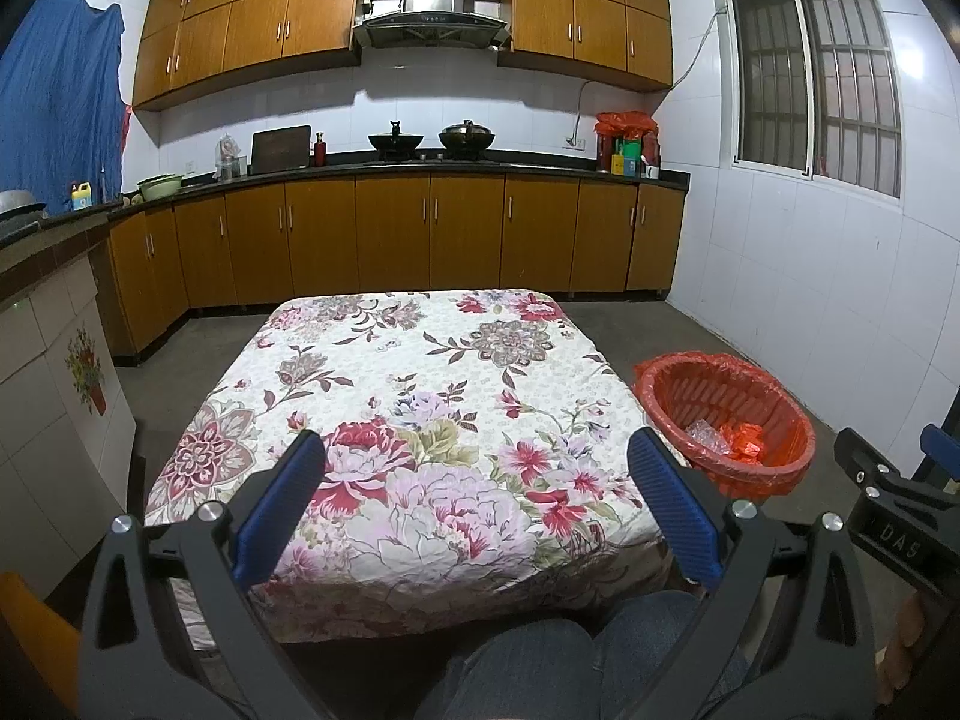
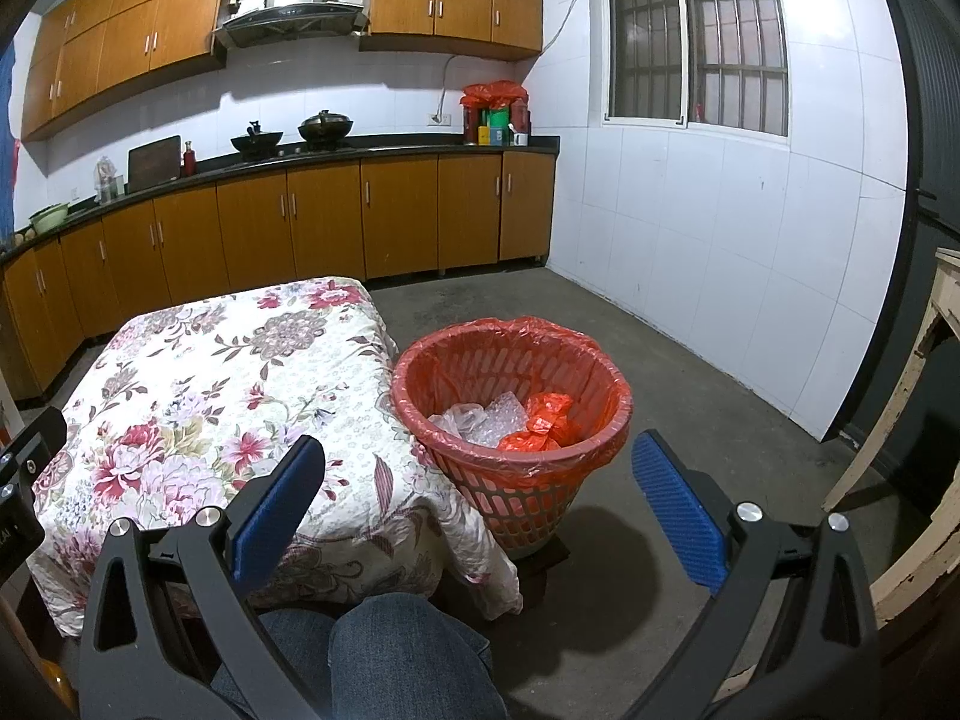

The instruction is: Collect trash

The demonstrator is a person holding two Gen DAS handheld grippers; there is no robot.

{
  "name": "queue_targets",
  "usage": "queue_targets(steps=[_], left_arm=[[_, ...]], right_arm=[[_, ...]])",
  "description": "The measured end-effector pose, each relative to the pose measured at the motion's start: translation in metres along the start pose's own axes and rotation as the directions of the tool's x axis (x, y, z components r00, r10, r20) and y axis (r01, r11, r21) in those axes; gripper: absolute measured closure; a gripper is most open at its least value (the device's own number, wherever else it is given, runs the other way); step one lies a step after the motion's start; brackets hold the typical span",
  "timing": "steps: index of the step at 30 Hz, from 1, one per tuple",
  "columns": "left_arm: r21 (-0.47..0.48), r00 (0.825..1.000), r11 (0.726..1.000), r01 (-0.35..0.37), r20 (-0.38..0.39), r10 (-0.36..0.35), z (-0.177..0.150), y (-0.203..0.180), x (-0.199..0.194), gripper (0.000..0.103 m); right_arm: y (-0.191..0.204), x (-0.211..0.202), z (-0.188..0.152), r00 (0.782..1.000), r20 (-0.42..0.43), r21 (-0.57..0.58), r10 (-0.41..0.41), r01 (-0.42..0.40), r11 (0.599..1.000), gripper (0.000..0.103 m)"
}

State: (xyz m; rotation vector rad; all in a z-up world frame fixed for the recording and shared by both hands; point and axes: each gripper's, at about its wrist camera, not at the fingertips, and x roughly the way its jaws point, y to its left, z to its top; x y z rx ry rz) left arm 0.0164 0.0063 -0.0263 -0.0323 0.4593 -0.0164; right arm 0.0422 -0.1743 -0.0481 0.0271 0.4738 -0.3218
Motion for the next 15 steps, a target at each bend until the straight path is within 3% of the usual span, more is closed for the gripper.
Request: queue_targets(steps=[15], left_arm=[[0.001, 1.000, 1.000, -0.001, -0.001, 0.001, 0.0008, -0.0013, -0.0002, 0.004]], right_arm=[[-0.0002, -0.0001, 0.0001, 1.000, -0.001, 0.002, 0.000, 0.000, 1.000, 0.002]])
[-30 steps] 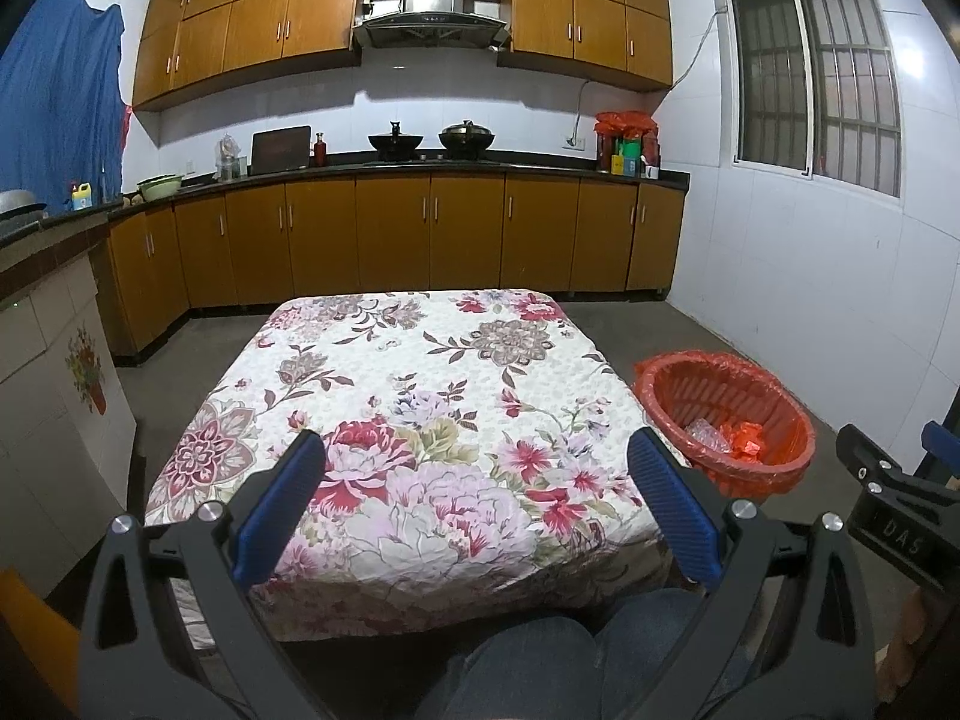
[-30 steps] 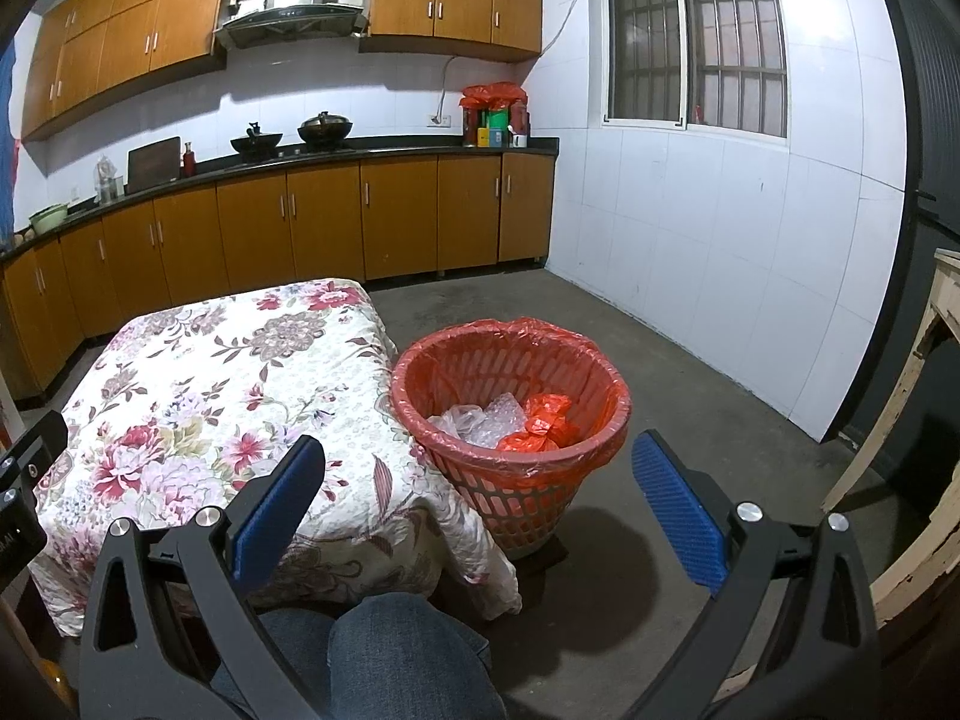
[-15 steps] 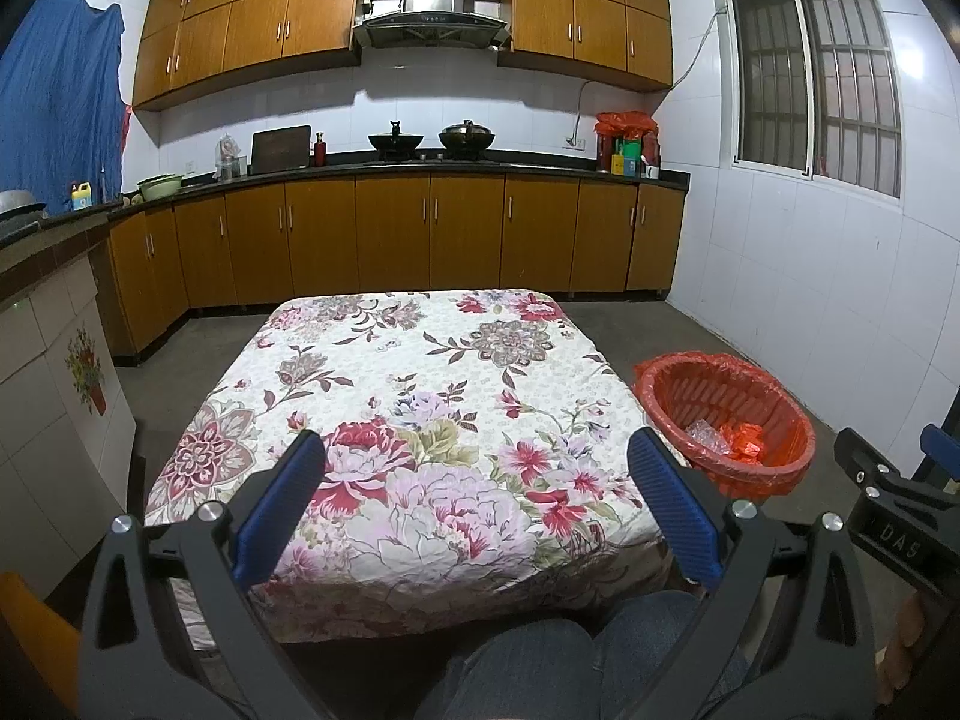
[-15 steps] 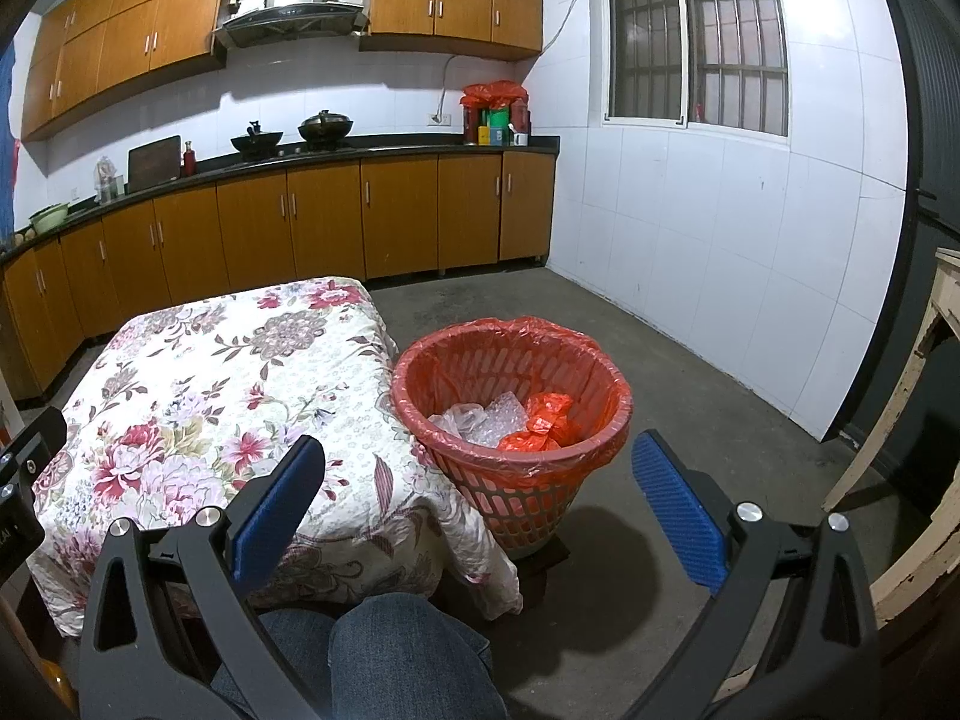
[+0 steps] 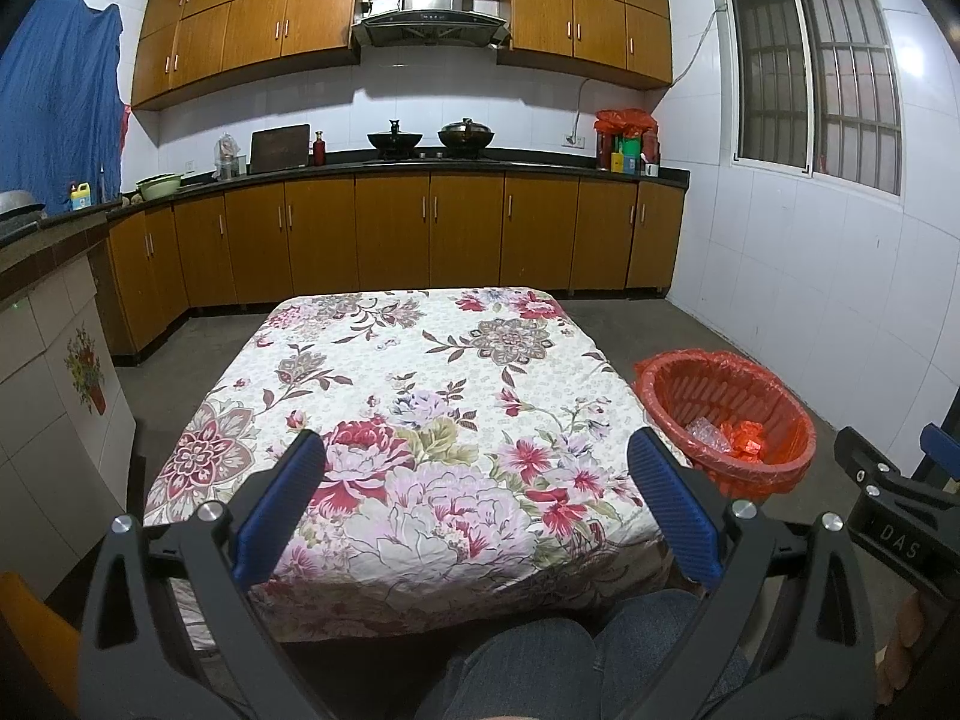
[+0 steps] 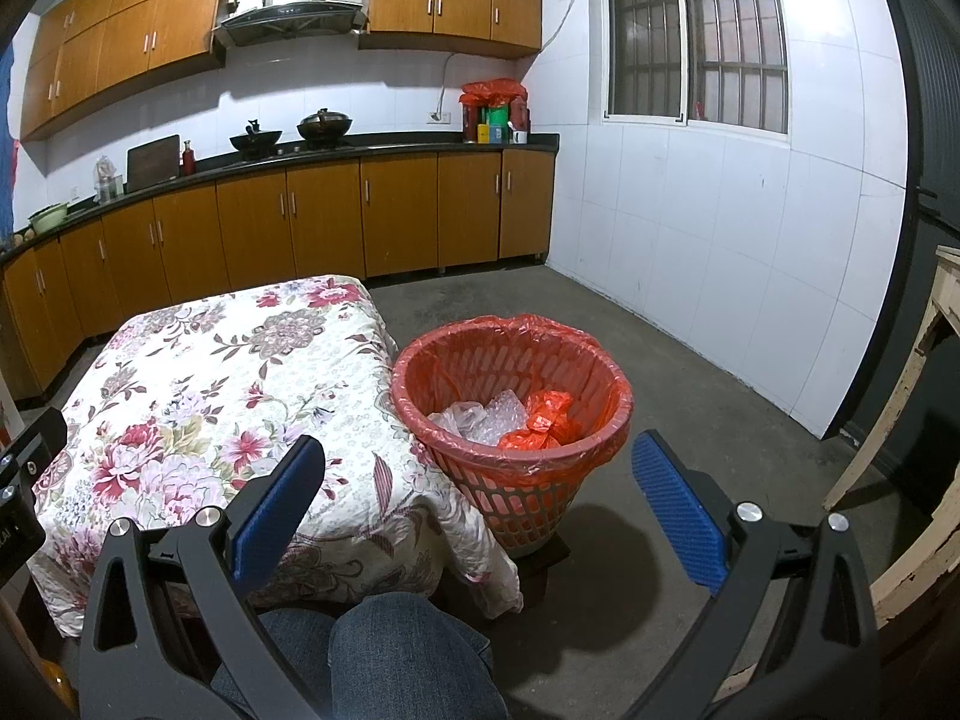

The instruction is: Collect trash

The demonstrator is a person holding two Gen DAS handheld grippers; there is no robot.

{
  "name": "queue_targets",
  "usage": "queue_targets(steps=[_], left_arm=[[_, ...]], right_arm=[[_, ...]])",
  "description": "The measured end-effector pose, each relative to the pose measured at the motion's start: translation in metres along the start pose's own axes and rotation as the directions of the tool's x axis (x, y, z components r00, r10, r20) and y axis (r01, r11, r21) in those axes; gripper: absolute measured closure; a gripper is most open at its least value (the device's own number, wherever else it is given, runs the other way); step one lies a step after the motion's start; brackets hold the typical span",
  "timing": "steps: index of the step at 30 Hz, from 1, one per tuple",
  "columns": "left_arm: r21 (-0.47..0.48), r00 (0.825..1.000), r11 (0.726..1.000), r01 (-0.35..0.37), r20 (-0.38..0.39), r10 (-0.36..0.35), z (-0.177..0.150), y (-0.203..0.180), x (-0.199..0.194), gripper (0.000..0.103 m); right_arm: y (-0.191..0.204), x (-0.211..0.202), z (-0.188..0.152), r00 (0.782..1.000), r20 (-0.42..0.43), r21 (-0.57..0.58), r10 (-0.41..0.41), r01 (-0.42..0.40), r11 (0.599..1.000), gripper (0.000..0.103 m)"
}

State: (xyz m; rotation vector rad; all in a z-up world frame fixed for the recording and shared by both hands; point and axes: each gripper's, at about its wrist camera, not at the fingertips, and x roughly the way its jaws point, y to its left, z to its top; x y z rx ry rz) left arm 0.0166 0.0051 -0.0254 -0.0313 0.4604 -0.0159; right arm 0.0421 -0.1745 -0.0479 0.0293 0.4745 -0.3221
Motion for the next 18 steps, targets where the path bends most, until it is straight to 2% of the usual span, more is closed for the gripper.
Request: queue_targets(steps=[18], left_arm=[[0.000, 1.000, 1.000, -0.004, -0.001, 0.004, 0.0005, 0.0013, 0.0022, 0.004]], right_arm=[[-0.0004, 0.0006, 0.0000, 1.000, -0.001, 0.001, 0.001, -0.001, 1.000, 0.002]])
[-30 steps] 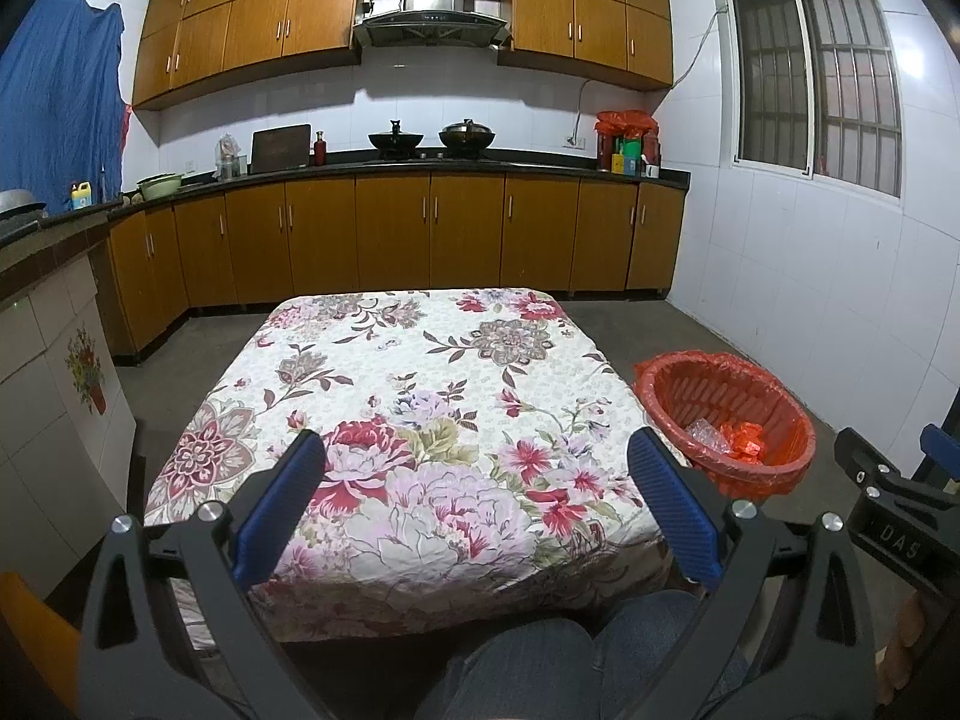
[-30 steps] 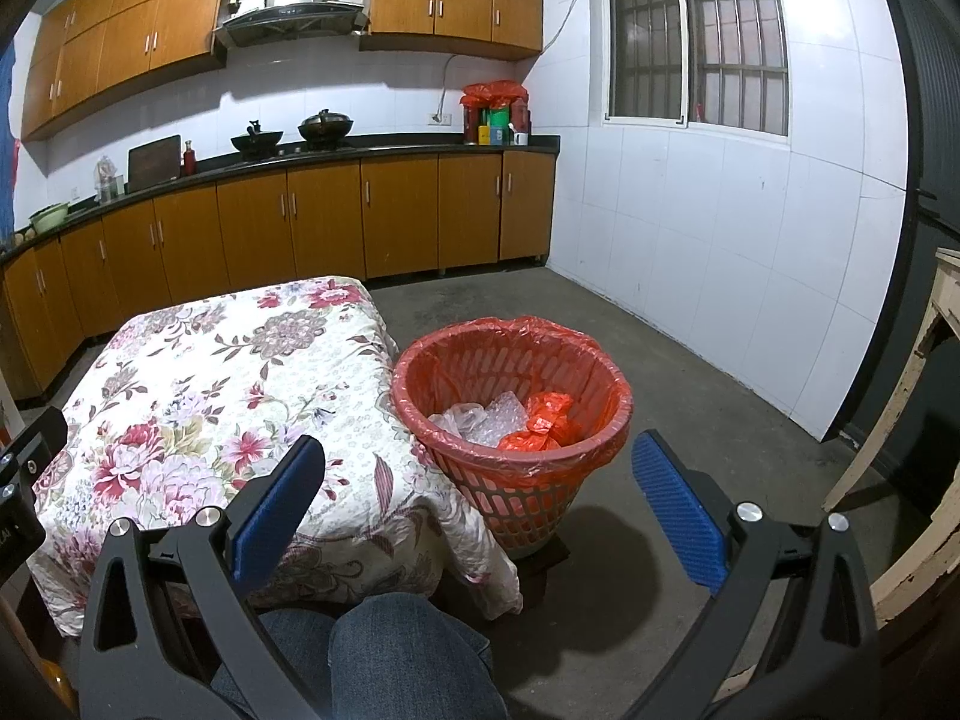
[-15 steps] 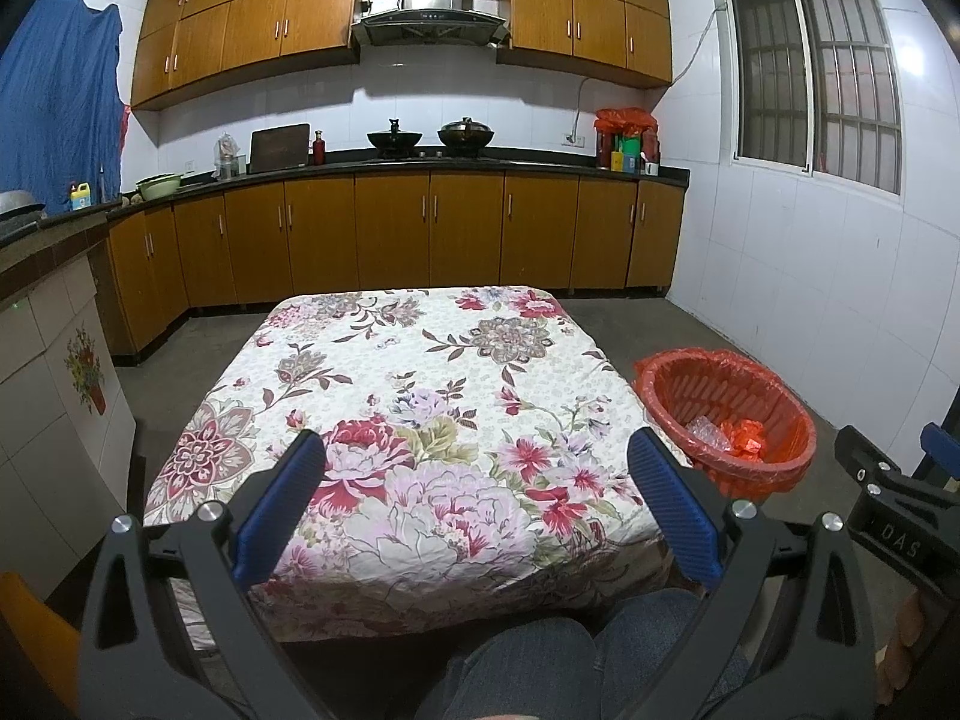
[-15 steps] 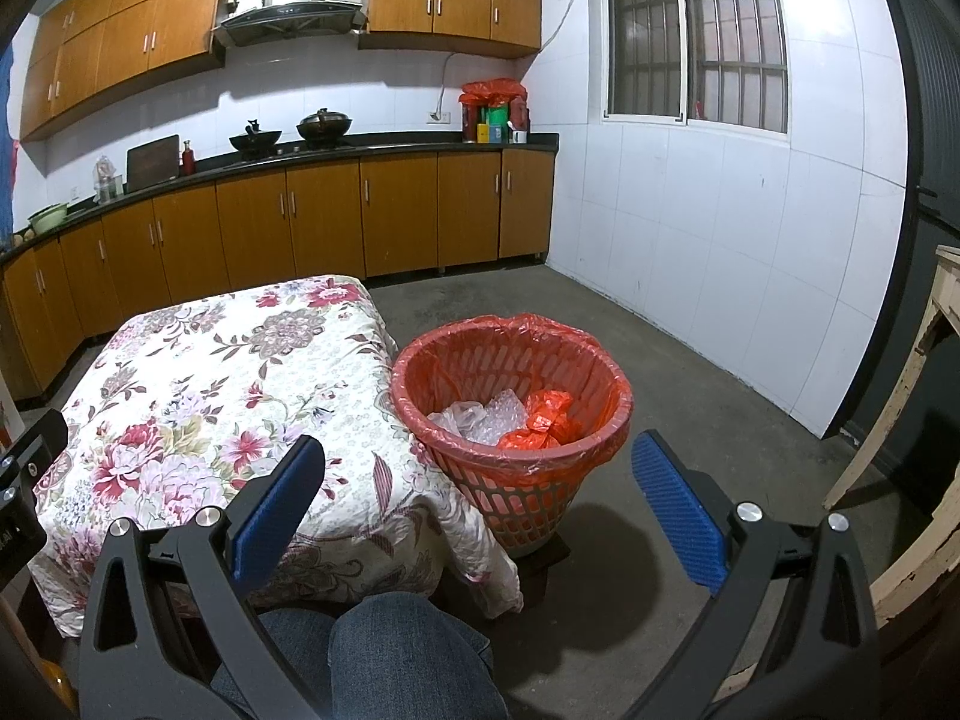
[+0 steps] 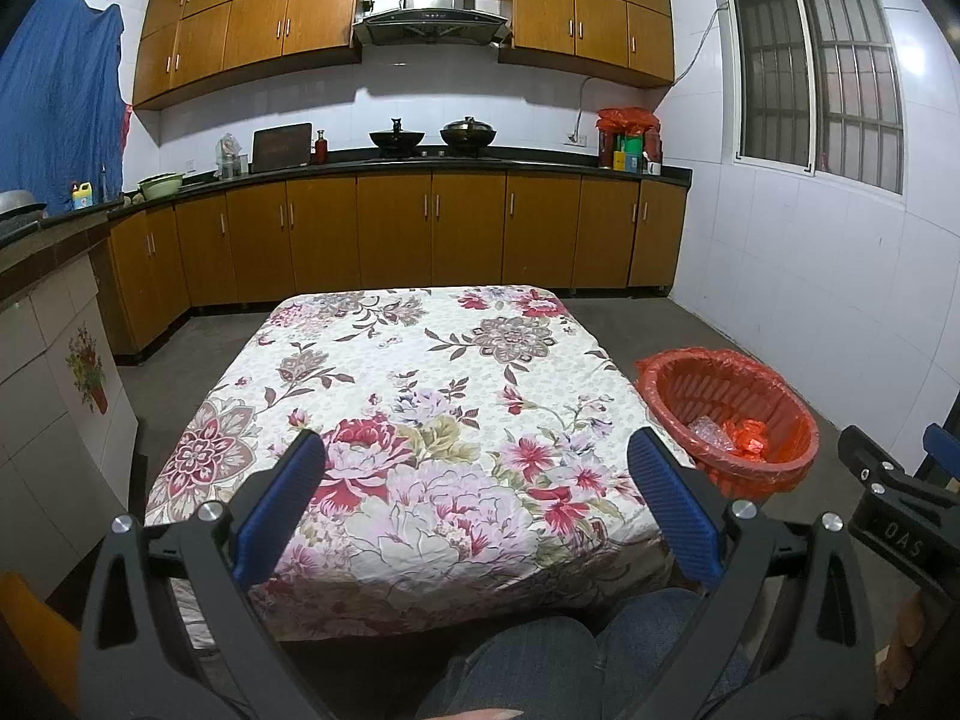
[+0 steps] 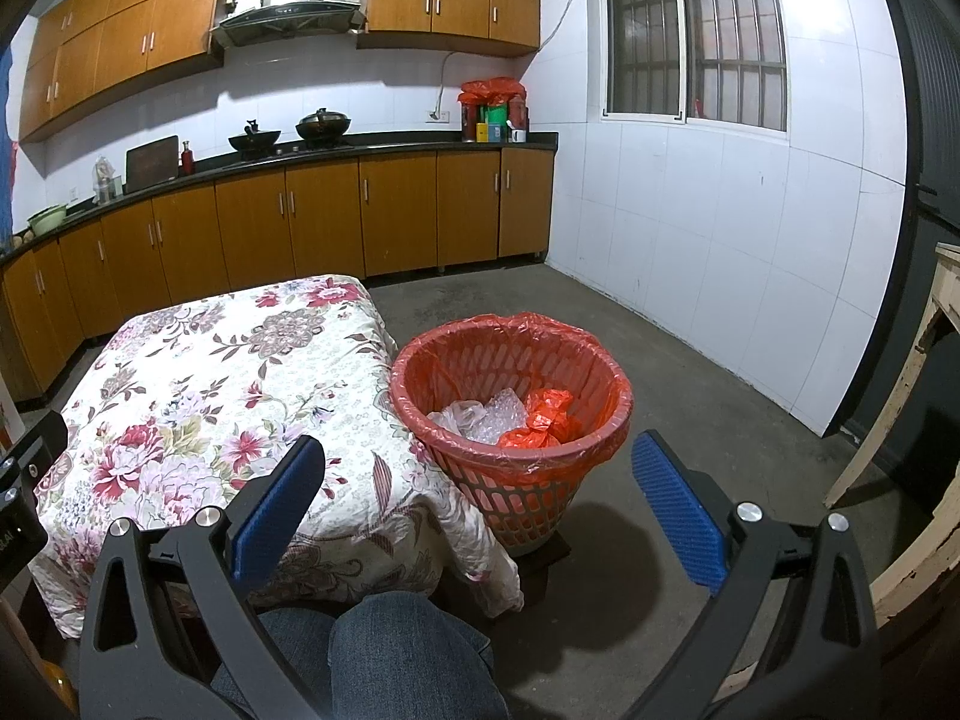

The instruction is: Collect trash

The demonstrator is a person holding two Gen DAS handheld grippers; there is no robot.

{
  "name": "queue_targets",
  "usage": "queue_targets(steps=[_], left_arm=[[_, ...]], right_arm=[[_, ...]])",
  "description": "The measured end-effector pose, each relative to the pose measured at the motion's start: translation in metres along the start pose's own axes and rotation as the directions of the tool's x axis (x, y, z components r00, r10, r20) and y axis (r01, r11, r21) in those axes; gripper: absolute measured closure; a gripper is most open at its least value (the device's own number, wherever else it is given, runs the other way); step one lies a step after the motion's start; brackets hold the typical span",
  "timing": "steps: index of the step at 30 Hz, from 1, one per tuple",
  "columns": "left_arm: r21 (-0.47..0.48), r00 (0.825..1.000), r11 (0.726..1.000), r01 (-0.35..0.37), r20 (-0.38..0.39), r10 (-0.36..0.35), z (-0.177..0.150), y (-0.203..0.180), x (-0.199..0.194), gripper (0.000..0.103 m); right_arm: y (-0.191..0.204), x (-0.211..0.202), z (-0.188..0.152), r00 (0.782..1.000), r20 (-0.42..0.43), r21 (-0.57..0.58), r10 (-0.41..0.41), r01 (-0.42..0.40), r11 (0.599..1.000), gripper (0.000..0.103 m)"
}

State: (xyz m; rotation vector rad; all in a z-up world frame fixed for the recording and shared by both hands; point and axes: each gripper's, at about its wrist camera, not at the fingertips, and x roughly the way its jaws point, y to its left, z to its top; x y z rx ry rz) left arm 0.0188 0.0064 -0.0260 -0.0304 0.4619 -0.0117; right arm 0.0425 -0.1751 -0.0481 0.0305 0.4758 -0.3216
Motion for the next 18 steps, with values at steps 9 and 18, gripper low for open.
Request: queue_targets(steps=[9, 18], left_arm=[[0.000, 1.000, 1.000, 0.000, -0.002, 0.000, 0.0003, 0.0001, 0.0004, 0.004], [-0.003, 1.000, 1.000, 0.000, -0.005, 0.000, -0.0023, 0.0026, 0.0005, 0.004]], right_arm=[[-0.0004, 0.0000, 0.0002, 1.000, -0.001, 0.001, 0.000, 0.000, 1.000, 0.002], [-0.0008, 0.0000, 0.0004, 1.000, -0.001, 0.001, 0.000, 0.000, 1.000, 0.002]])
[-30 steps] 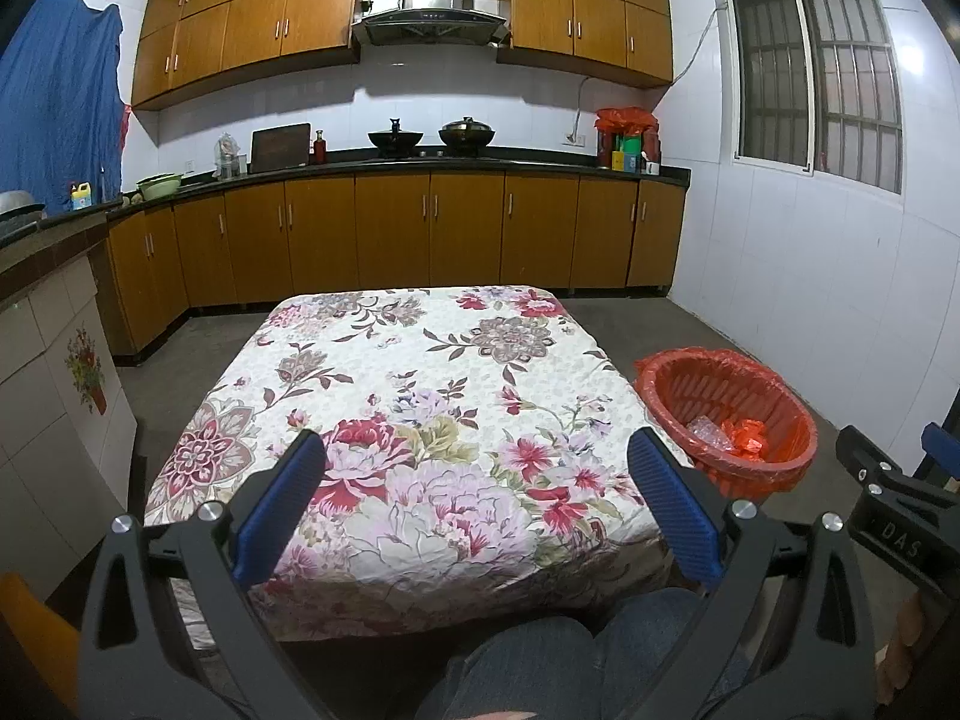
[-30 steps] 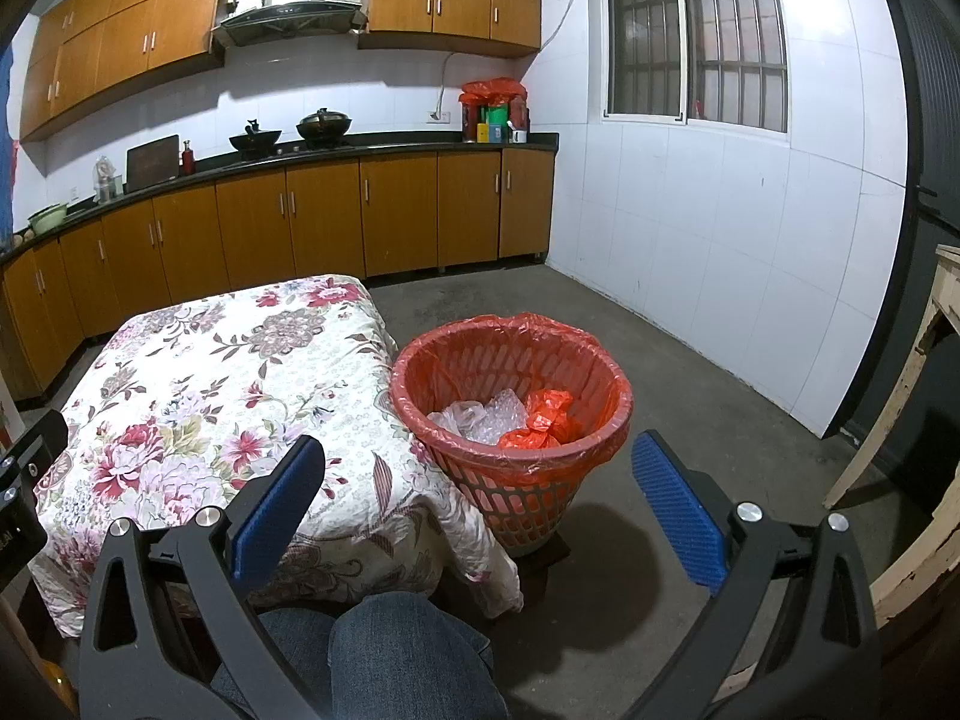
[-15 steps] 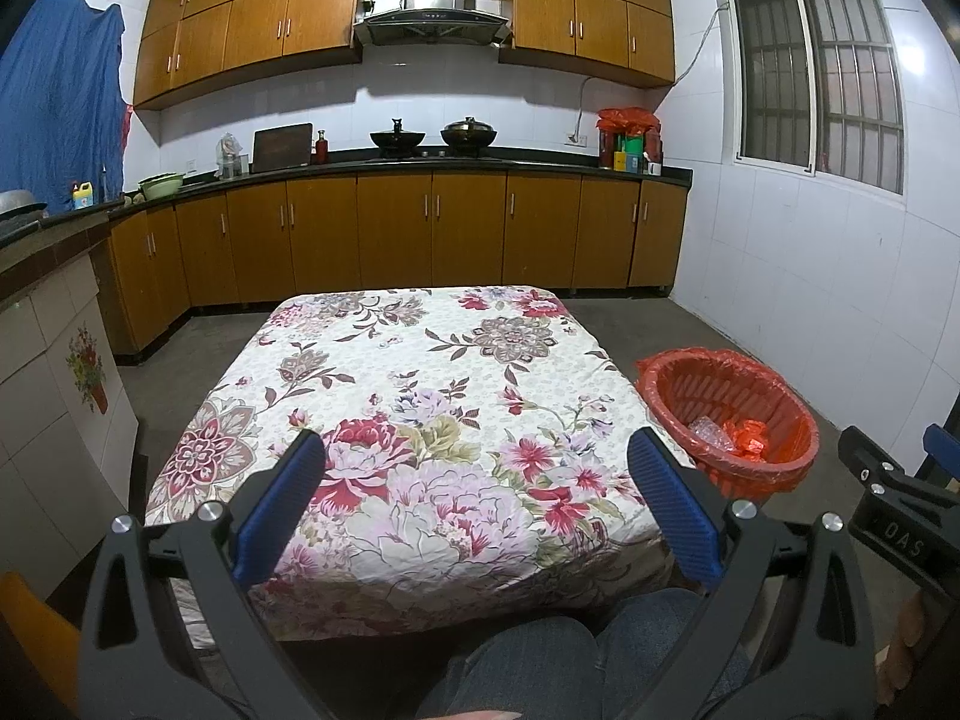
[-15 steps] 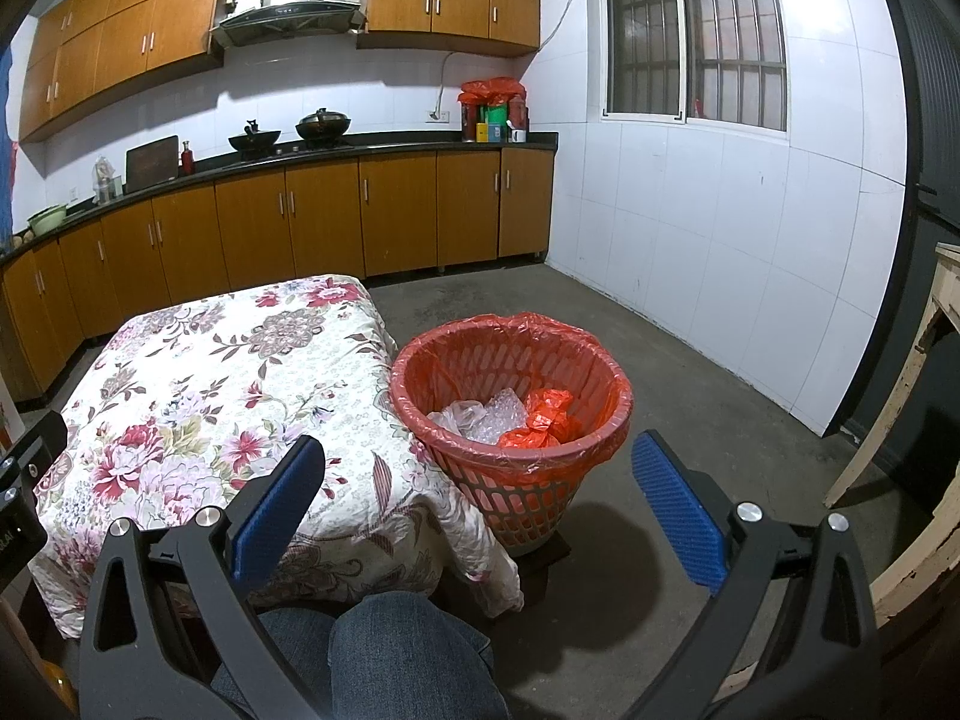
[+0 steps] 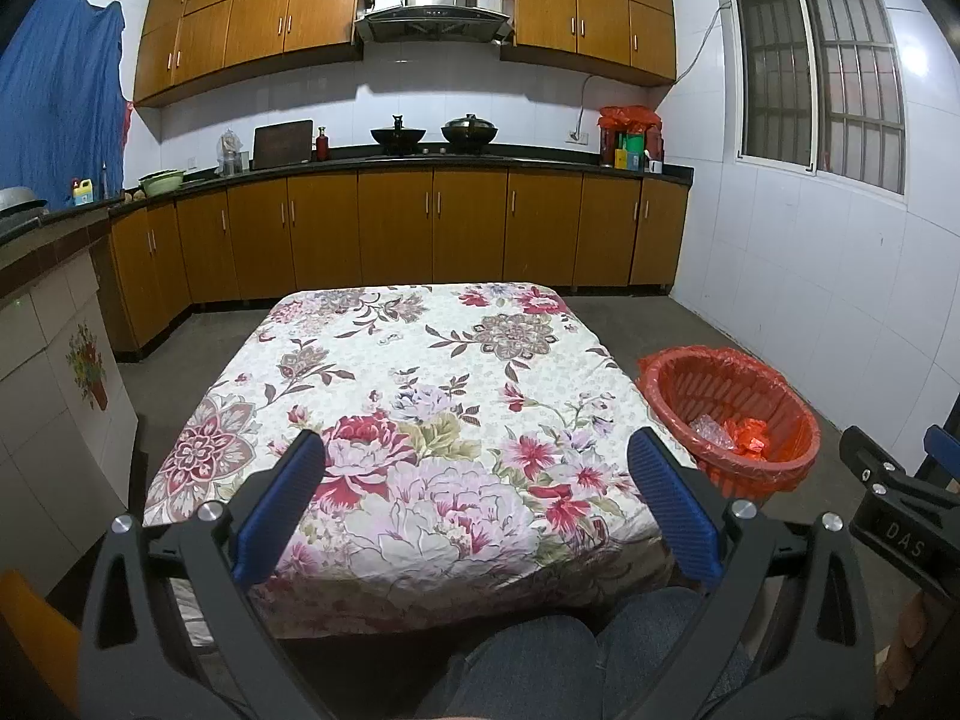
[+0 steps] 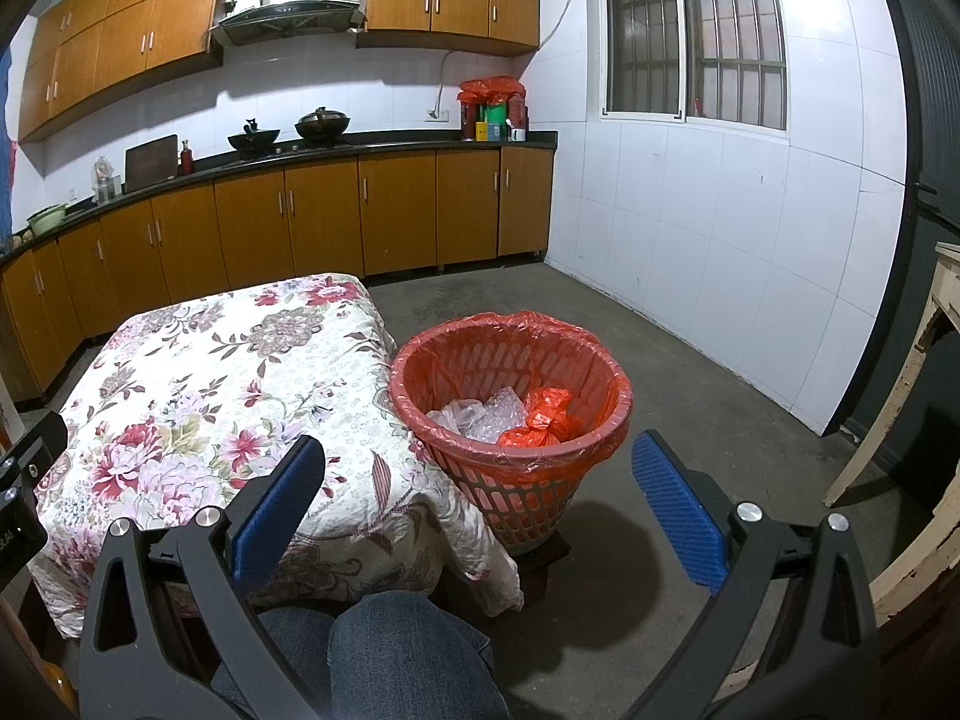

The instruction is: Collect trash

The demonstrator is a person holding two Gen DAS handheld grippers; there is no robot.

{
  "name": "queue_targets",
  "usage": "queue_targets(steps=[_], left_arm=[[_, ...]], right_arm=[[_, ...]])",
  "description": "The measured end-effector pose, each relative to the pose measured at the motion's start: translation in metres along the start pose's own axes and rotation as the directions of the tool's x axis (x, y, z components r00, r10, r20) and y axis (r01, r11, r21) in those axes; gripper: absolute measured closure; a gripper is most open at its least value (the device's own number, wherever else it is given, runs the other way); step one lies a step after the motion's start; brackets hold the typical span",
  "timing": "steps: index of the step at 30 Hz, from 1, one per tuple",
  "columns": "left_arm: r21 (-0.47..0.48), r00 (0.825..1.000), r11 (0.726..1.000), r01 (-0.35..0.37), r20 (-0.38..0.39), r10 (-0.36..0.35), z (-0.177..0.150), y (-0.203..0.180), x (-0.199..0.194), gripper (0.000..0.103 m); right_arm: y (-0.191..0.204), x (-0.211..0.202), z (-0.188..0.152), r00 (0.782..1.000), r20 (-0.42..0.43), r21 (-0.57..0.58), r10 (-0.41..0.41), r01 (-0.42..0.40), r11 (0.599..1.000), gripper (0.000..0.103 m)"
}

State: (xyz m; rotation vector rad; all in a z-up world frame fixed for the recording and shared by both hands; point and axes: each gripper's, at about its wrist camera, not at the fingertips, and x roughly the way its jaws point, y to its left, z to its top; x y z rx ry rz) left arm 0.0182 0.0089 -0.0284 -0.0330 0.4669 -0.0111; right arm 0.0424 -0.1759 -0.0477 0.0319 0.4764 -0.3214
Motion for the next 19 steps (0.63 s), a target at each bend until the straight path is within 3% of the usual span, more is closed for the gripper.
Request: queue_targets(steps=[19], left_arm=[[0.001, 1.000, 1.000, 0.006, -0.004, -0.006, -0.0039, -0.0020, 0.0043, 0.004]], right_arm=[[-0.0001, -0.0006, 0.0005, 1.000, -0.001, 0.001, 0.001, -0.001, 1.000, 0.002]])
